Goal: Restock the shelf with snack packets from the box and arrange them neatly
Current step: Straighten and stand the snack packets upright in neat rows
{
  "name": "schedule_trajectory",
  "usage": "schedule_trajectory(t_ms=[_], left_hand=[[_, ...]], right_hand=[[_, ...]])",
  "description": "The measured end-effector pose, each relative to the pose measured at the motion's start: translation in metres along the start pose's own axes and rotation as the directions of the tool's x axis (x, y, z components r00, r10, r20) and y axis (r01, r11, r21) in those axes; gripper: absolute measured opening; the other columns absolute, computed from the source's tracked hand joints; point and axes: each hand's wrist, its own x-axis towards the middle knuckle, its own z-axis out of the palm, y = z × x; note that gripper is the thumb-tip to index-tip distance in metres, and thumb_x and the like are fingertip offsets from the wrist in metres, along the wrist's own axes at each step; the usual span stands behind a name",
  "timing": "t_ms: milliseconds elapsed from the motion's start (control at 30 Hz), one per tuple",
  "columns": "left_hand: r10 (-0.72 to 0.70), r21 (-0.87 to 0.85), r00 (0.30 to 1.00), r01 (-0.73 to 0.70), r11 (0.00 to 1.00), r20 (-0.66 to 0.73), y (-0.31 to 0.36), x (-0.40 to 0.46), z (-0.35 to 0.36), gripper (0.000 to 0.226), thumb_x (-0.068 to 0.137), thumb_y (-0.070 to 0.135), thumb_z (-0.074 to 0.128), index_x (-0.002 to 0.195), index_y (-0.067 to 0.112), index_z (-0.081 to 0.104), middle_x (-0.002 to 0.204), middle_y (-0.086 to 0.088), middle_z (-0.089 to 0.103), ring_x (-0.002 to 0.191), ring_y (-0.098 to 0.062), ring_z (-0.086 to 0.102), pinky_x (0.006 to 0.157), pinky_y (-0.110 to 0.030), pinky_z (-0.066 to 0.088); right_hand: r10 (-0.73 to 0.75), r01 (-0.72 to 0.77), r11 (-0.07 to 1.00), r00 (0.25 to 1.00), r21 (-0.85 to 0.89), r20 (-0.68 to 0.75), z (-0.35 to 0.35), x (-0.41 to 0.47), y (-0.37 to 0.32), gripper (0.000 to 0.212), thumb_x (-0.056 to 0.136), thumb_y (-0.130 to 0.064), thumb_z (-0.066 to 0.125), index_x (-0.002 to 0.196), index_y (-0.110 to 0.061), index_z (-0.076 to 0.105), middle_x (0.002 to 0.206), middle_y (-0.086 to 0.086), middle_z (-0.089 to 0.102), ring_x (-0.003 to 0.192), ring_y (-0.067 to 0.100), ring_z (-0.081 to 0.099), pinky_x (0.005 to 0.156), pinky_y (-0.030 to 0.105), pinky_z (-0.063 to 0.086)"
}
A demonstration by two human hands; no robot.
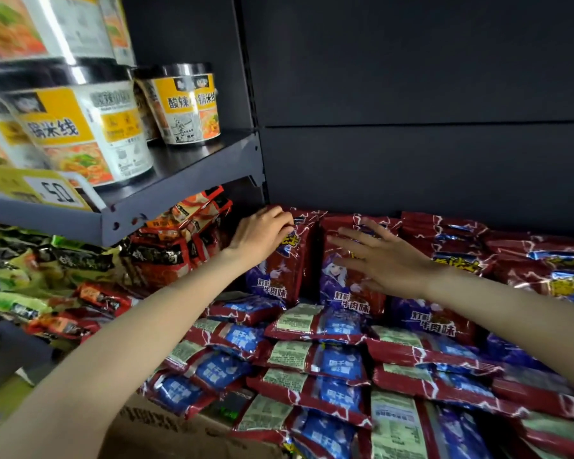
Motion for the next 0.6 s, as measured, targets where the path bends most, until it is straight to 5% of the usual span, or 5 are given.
schedule_trajectory(t_ms=[167, 267, 367, 467, 600], left_hand=[[-0.079, -0.033, 0.997, 0.079, 0.996, 0.009, 0.011, 0.013, 0.017, 0.025, 0.098, 0.035, 0.044, 0.107, 0.017, 0.058, 0.108, 0.001, 0.058, 0.089, -0.023, 0.063, 0.064, -0.033, 0.05], [-0.02, -0.001, 1.0, 0.02, 1.0, 0.02, 0.008, 0.01, 0.016, 0.034, 0.093, 0.043, 0.049, 0.116, 0.017, 0.054, 0.116, -0.001, 0.054, 0.105, -0.022, 0.055, 0.077, -0.034, 0.045], [-0.007, 0.058, 0.99, -0.001, 0.998, 0.143, -0.002, -0.001, 0.013, 0.089, 0.072, 0.065, 0.063, 0.143, 0.023, 0.029, 0.145, -0.007, 0.026, 0.133, -0.028, 0.025, 0.108, -0.045, 0.024], [-0.042, 0.081, 0.924, 0.012, 0.997, 0.38, -0.01, -0.012, 0.019, 0.126, 0.057, 0.072, 0.07, 0.147, 0.037, -0.011, 0.154, 0.001, -0.018, 0.142, -0.027, -0.017, 0.11, -0.061, 0.0], [-0.081, -0.011, 0.897, 0.095, 0.995, 0.434, -0.009, -0.013, 0.028, 0.127, 0.06, 0.055, 0.08, 0.144, 0.044, -0.014, 0.154, 0.009, -0.022, 0.142, -0.025, -0.018, 0.104, -0.057, 0.032]], right_hand=[[0.067, -0.067, 0.998, 0.991, -0.006, 0.118, 0.011, -0.005, 0.003, 0.095, 0.075, -0.062, 0.064, 0.15, -0.029, 0.016, 0.158, 0.01, -0.006, 0.143, 0.031, -0.013, 0.115, 0.051, -0.007], [0.097, -0.099, 0.995, 0.983, 0.003, 0.158, 0.019, -0.006, 0.003, 0.099, 0.08, -0.063, 0.057, 0.148, -0.036, -0.01, 0.154, 0.013, -0.025, 0.14, 0.039, -0.022, 0.114, 0.058, -0.003], [0.127, -0.139, 0.989, 0.972, 0.046, 0.199, 0.018, -0.006, 0.004, 0.099, 0.083, -0.061, 0.055, 0.141, -0.043, -0.022, 0.149, 0.013, -0.034, 0.138, 0.043, -0.025, 0.112, 0.063, -0.002], [0.146, -0.161, 0.985, 0.968, 0.057, 0.206, 0.017, -0.002, 0.003, 0.099, 0.082, -0.062, 0.056, 0.142, -0.045, -0.021, 0.153, 0.014, -0.028, 0.141, 0.043, -0.016, 0.112, 0.063, 0.001], [0.132, -0.144, 0.988, 0.971, 0.047, 0.199, 0.017, 0.003, 0.002, 0.098, 0.082, -0.061, 0.056, 0.144, -0.043, -0.018, 0.155, 0.016, -0.021, 0.142, 0.043, -0.012, 0.114, 0.061, 0.002]])
